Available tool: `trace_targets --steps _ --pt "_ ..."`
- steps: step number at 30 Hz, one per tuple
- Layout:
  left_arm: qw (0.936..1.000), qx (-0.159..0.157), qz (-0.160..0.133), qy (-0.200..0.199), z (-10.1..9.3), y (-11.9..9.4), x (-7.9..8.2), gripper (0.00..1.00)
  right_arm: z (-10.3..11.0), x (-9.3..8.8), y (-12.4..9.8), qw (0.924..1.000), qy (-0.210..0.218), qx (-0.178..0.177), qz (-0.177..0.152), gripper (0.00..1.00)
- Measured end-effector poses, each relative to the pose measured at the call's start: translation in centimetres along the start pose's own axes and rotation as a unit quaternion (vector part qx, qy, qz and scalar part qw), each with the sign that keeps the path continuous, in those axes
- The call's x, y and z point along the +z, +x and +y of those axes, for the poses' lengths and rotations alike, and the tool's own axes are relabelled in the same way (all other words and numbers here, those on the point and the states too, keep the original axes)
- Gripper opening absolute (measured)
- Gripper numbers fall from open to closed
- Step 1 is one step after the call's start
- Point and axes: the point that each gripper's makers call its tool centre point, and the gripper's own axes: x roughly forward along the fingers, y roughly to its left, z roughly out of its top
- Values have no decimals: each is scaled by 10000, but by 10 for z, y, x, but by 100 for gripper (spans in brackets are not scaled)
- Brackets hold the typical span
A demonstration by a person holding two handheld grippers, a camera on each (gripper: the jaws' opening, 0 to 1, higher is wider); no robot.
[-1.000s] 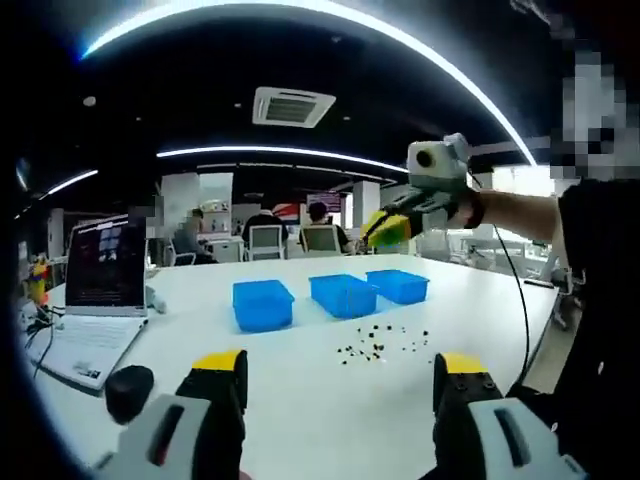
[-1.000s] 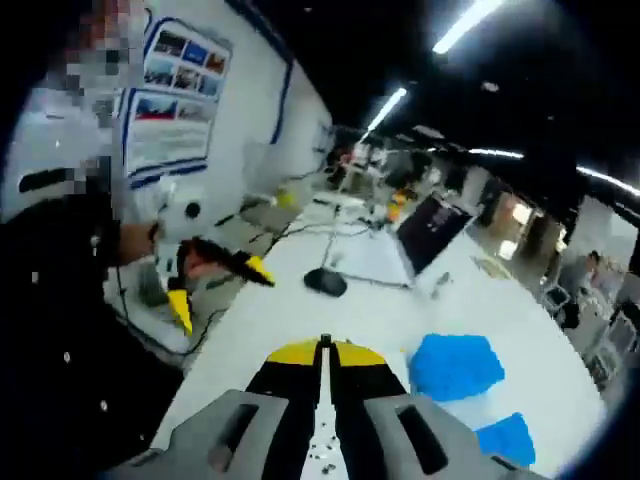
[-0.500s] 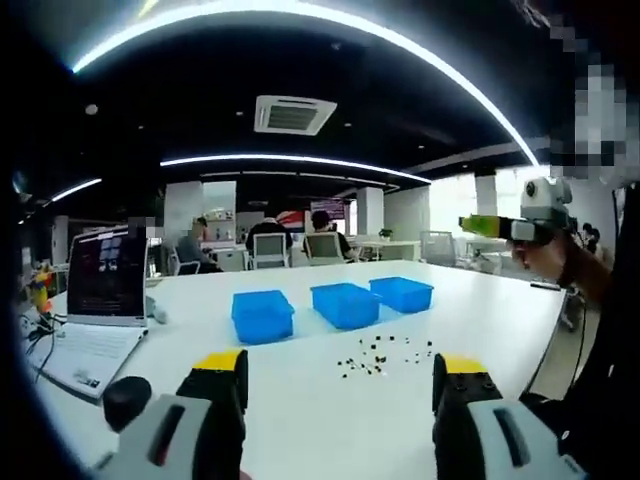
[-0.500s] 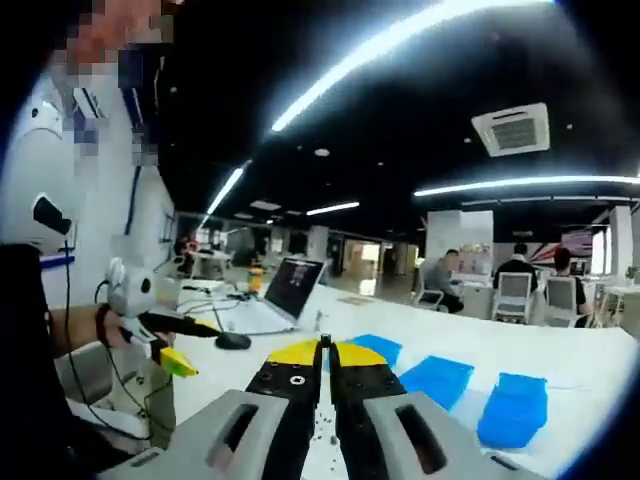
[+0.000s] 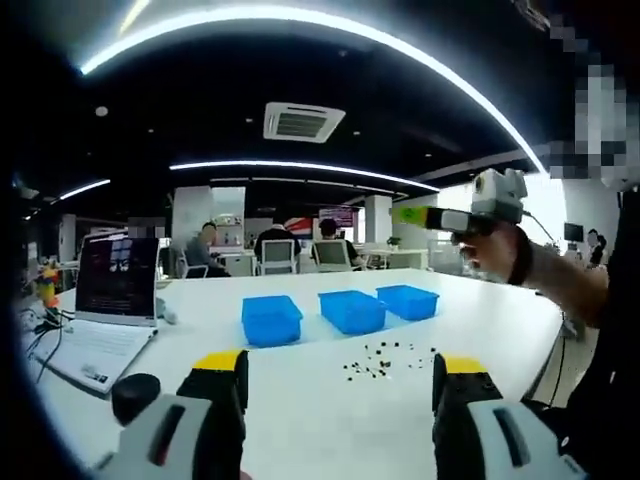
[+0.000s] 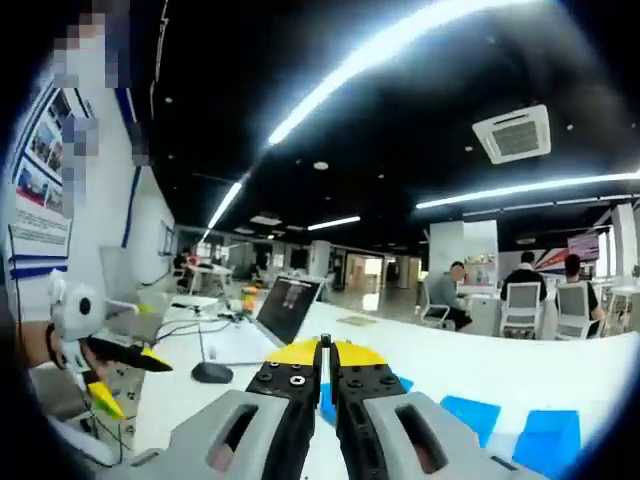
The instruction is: Pick up the resistors one by one and place each resistor into its matching bin, sorting the parts by color and model until every resistor is separated into the correct bin for its type
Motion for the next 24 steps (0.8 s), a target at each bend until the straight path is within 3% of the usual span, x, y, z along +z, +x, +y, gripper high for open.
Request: trace_targets --steps 2,5,7,11,17,24 --pt "10000 49 -32 -12 3 -2 2 76 -5 -5 29 10000 -72 34 48 6" --pt "9999 136 -55 -43 8 -4 2 76 -25 -11 76 9989 -349 -240 175 6" --pt "9998 193 -71 -74 12 -4 2 76 -27 -14 98 9995 -88 -238 212 6" --pt "9995 281 -123 -101 17 -6 5 77 -39 -35 142 9982 42 -272 528 6" --pt "9992 373 -98 -100 23 -8 4 77 -48 -61 176 9954 49 -417 857 6" --pt "9991 416 -22 -89 24 -10 1 77 -44 -72 186 9941 -223 -446 964 7"
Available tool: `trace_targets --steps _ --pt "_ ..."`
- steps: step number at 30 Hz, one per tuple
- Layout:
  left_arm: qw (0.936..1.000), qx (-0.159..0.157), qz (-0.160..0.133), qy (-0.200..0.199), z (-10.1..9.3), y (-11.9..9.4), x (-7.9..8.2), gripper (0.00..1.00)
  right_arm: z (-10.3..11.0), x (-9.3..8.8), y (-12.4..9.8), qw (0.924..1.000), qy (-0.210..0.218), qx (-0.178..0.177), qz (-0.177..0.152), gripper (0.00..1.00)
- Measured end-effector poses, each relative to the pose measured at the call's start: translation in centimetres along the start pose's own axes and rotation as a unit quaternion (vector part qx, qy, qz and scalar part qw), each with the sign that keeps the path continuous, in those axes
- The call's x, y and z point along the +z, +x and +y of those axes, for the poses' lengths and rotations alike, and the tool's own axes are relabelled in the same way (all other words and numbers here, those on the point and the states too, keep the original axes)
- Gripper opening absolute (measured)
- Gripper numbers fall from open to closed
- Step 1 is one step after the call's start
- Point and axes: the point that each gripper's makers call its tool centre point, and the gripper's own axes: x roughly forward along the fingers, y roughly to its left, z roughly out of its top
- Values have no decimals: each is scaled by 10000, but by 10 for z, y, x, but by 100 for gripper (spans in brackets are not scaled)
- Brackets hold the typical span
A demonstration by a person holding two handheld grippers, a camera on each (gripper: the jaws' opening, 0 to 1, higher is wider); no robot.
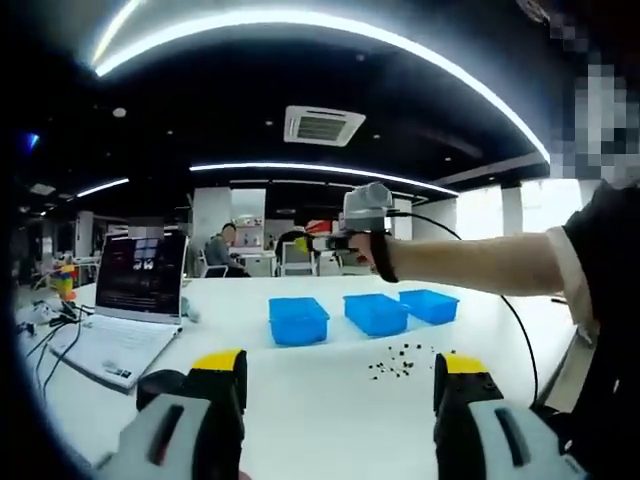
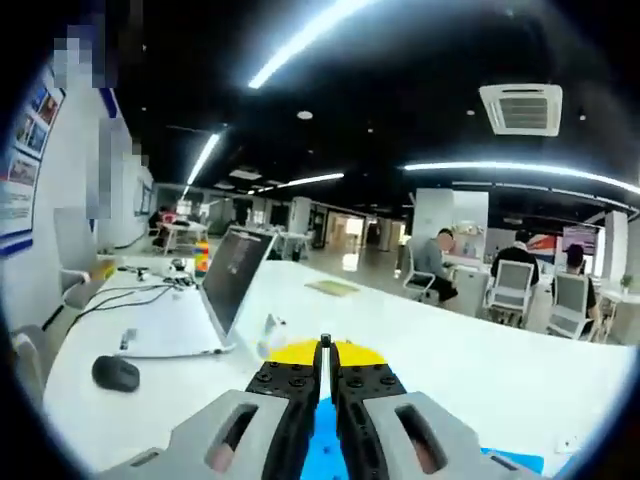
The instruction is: Pick up the resistors one by one and place each resistor into its matching bin, sorting the parts by color and model until every resistor is separated into the correct bin for its type
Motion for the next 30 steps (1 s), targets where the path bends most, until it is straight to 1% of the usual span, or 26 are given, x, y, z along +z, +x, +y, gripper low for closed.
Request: trace_targets --steps 1,3,4,6,8,10,13,16,18,20,22,23,24,27,29,30 --pt "10000 2 6 4 0 0 0 77 0 -3 2 10000 -56 5 76 9" --pt "10000 6 16 23 -1 0 0 77 -1 -5 3 10000 -53 -11 75 20" --pt "10000 2 15 28 -2 0 0 77 -2 -5 2 10000 -60 -29 71 22" --pt "10000 -6 -2 37 -4 0 2 78 -2 -7 -3 9999 -122 -20 92 25" --pt "10000 -27 -5 26 -5 0 2 78 -3 -8 -12 9998 -143 19 99 29" --pt "10000 -48 11 36 -6 1 1 78 -3 -7 -22 9997 -197 68 88 29" --pt "10000 -84 -12 32 -8 3 3 78 -6 -5 -45 9997 -171 192 33 30" --pt "9999 -133 -16 54 -10 6 3 78 -8 -4 -77 9995 -91 298 -31 30" --pt "9998 -173 -28 39 -11 9 3 78 -6 -7 -110 9991 -10 432 -50 30" --pt "9998 -208 -34 44 -13 12 4 78 0 -15 -142 9985 -112 537 -9 31" --pt "9996 -262 -34 42 -15 16 3 78 0 -22 -174 9986 -99 517 -3 31" --pt "9996 -295 -21 34 -17 17 3 78 0 -25 -185 9986 -12 534 14 31" --pt "9995 -309 -14 39 -19 19 2 78 0 -28 -201 9986 54 529 22 31" --pt "9991 -413 -18 32 -25 25 2 78 -2 -32 -248 9986 271 434 -109 32" --pt "9988 -487 -8 69 -31 28 3 78 -3 -38 -278 9988 266 382 -127 32" --pt "9986 -522 -11 82 -33 30 3 78 -5 -43 -298 9993 236 248 -120 32"
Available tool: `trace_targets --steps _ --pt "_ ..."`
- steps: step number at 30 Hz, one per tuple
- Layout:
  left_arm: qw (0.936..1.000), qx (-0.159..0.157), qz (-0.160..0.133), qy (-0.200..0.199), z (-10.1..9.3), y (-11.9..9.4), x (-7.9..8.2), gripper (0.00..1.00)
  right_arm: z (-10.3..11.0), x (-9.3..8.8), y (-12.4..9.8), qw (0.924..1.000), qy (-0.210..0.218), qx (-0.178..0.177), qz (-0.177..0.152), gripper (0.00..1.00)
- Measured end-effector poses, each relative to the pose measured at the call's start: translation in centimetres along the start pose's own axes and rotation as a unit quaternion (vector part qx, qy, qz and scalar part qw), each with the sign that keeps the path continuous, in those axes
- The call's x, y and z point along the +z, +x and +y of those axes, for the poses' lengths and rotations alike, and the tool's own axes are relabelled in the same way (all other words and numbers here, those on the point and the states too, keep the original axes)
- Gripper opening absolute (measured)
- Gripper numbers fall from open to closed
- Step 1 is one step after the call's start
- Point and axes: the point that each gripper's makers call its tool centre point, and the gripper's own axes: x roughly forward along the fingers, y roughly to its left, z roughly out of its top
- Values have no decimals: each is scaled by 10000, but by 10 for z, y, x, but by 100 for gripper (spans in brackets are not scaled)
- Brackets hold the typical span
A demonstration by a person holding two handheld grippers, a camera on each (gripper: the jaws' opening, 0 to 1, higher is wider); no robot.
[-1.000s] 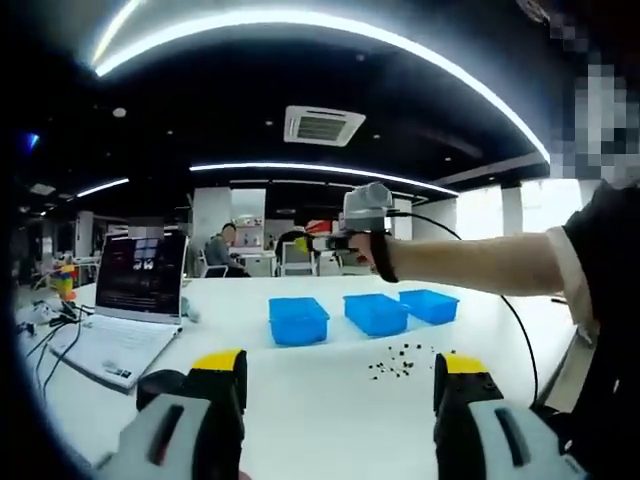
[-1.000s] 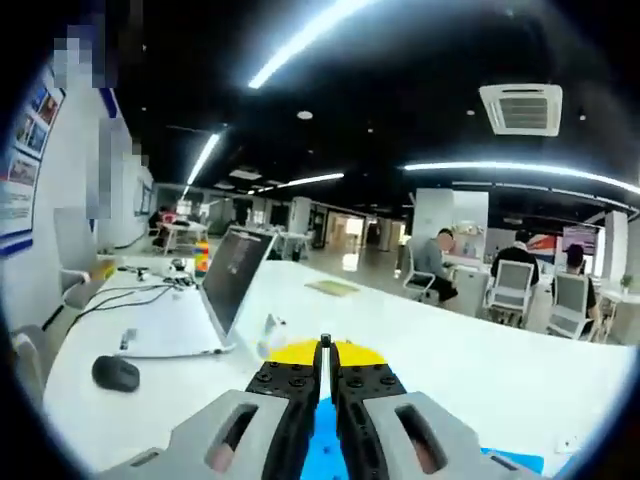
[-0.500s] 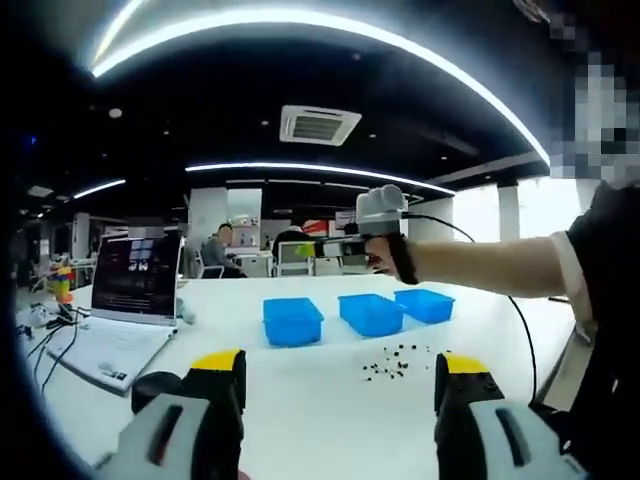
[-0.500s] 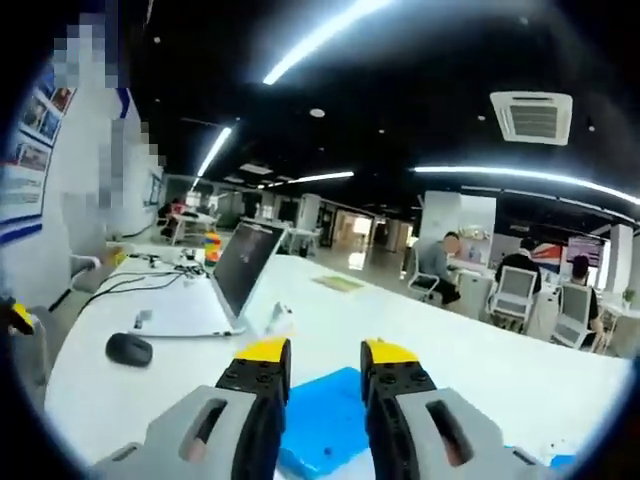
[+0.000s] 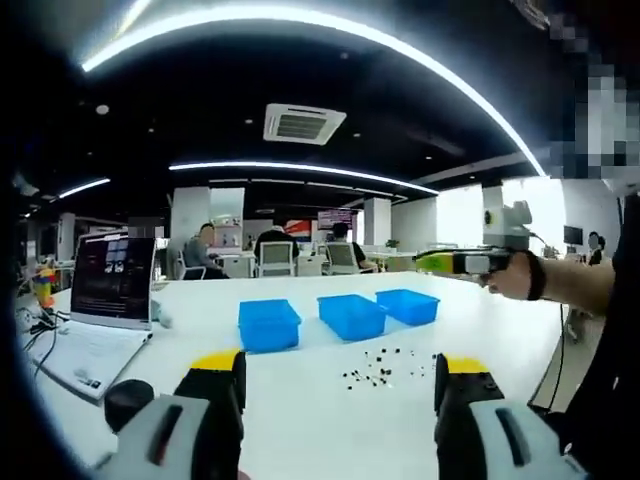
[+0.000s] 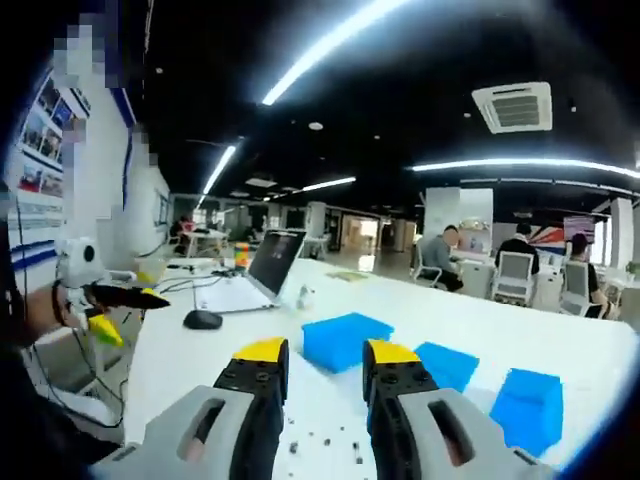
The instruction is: Pick up the resistors one by one and place each resistor into its matching bin, sorting the parts by color and model until every resistor is separated into the correct bin for its type
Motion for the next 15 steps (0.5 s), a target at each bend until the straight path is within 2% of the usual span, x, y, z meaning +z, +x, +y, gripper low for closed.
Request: trace_targets --steps 3,7,9,12,15 --pt "10000 -80 -6 16 -5 5 1 78 -3 -12 -44 9994 152 -317 -4 31" --pt "9998 -169 24 45 -10 10 2 78 -7 -24 -88 9952 560 -804 -37 31" --pt "9998 -195 42 57 -11 10 1 78 -6 -27 -108 9930 629 -1004 -12 31" --pt "9997 -195 78 78 -11 10 1 78 -5 -29 -123 9908 652 -1187 -4 31" --pt "9996 -228 114 77 -11 10 -1 78 -2 -31 -123 9910 639 -1175 53 31"
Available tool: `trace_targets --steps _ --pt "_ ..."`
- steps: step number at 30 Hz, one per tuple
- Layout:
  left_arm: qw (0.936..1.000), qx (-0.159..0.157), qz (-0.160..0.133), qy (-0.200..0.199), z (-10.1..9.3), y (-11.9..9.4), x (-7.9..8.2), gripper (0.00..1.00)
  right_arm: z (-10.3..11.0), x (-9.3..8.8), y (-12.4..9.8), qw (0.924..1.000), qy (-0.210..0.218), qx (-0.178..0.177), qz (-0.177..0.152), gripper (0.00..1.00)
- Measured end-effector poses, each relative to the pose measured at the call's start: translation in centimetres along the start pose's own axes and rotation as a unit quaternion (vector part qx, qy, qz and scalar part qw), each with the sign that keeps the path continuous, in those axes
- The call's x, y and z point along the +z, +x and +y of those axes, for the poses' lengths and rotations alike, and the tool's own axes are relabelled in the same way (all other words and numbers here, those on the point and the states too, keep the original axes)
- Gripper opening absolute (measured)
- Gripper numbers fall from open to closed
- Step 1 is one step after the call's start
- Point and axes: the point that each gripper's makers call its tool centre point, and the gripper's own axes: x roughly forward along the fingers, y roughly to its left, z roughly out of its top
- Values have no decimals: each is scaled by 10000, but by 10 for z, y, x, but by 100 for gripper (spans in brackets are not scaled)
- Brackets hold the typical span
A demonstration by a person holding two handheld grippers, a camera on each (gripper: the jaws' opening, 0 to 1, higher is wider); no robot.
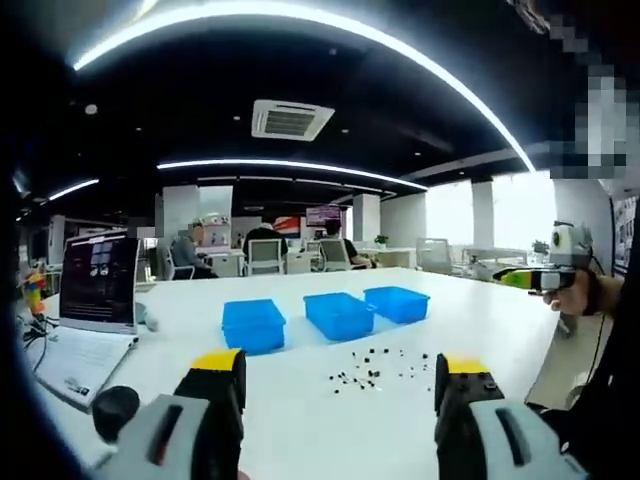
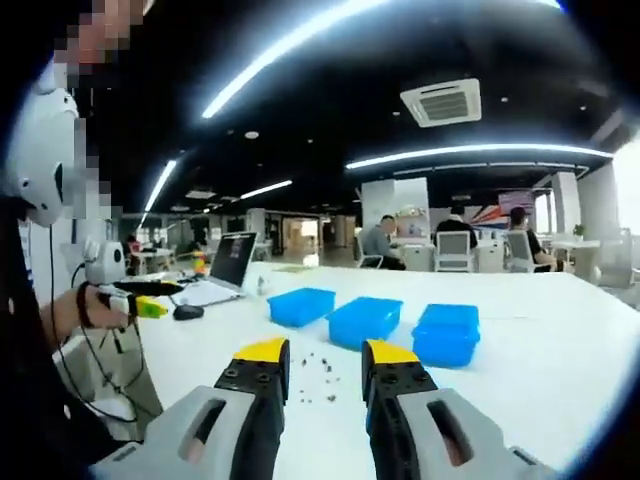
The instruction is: Pick up the resistors one by one and place each resistor into its matching bin, sorting the parts by color and model until every resistor is separated into the correct bin for its type
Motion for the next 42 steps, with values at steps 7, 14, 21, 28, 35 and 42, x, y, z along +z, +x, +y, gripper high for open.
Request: trace_targets --steps 7,14,21,28,35,42 --pt "9999 -89 96 15 -3 -1 -5 78 13 -8 21 9952 -363 672 614 30" --pt "9995 -148 281 -17 -7 -4 -16 78 28 -8 49 9715 -986 1570 1474 29" --pt "9990 -176 397 -84 -10 -7 -27 78 52 -22 88 9270 -1529 2528 2309 28" --pt "9985 -156 525 -65 -9 -12 -35 78 72 -47 128 8773 -2045 3113 3027 26" --pt "9977 -175 637 -161 -8 -16 -43 78 83 -80 155 8324 -2353 3472 3622 25" --pt "9977 -148 633 -192 -7 -19 -45 78 90 -125 172 7877 -2729 3651 4145 23"
